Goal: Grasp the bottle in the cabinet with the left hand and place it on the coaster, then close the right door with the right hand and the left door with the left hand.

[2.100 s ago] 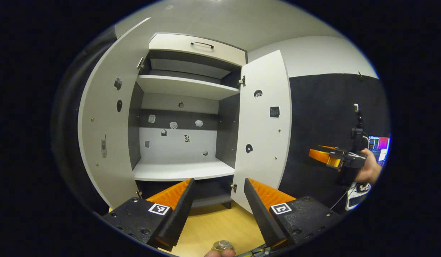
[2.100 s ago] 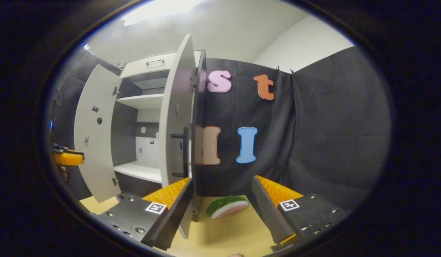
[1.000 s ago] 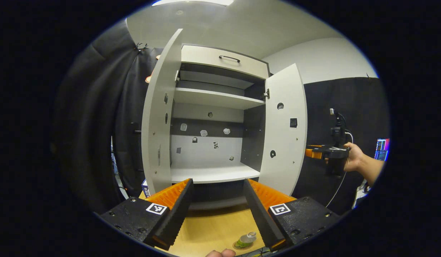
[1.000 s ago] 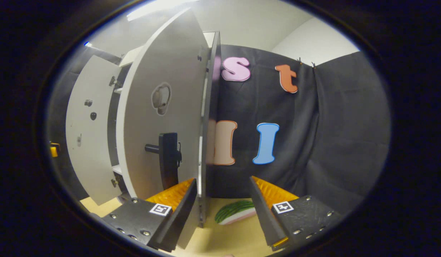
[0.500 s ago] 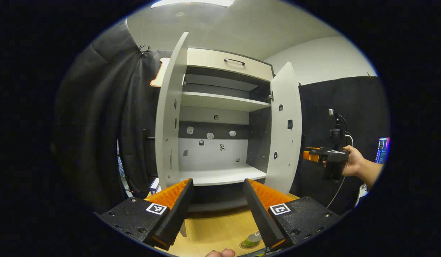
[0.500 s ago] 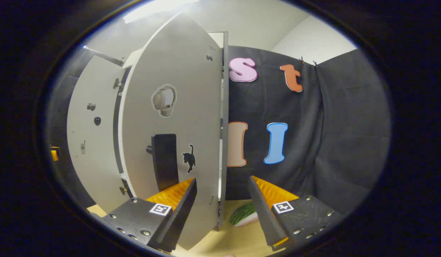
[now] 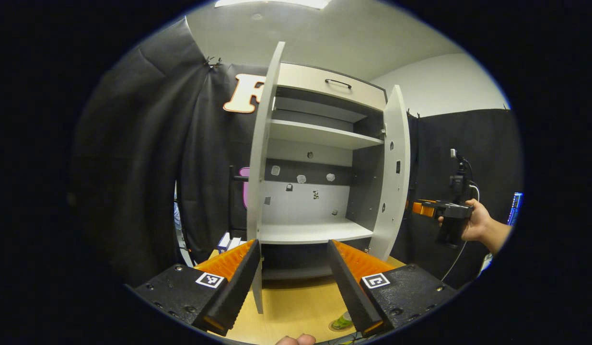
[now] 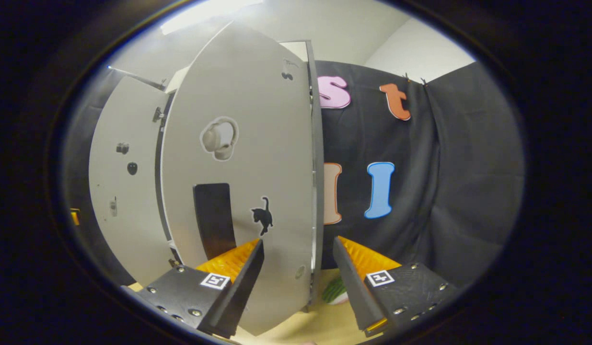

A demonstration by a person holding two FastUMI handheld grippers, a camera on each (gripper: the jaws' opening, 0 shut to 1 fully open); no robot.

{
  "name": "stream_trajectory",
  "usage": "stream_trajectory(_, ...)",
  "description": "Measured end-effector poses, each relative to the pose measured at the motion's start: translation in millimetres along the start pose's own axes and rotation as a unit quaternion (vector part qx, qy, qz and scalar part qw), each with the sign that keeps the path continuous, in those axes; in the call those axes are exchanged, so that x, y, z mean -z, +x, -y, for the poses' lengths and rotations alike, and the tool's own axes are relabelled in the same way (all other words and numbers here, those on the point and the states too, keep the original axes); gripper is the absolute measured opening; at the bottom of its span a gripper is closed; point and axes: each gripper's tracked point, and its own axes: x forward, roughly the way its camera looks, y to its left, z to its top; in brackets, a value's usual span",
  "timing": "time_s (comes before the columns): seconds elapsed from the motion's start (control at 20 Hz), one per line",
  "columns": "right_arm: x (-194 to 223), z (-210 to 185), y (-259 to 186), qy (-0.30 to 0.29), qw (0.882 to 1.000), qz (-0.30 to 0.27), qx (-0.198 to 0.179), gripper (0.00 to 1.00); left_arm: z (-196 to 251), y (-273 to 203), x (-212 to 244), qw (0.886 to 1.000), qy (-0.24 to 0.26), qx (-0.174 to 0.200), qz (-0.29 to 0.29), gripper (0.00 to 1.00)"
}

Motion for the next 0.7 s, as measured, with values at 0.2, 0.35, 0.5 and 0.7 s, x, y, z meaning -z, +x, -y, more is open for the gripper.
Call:
stream_trajectory(0.2,2.8,-25.9,10.9,0.019,1.000,-0.002,-0.017,0.90,-25.2,-6.8,4.4,1.000,0.018,-0.023,-0.006,0.89)
stream_trajectory(0.35,1.4,-36.8,17.8,0.027,0.999,0.003,-0.018,0.90,-39.3,-13.7,4.7,0.999,0.016,-0.036,-0.005,0.84)
stream_trajectory(0.5,6.6,-45.1,20.0,0.033,0.999,-0.002,-0.015,0.96,-47.6,-20.3,4.9,0.999,0.008,-0.042,-0.001,0.89)
stream_trajectory(0.7,12.9,-52.6,17.9,0.031,0.999,-0.006,-0.015,0.94,-77.1,-17.9,2.8,0.998,0.014,-0.059,-0.005,0.89)
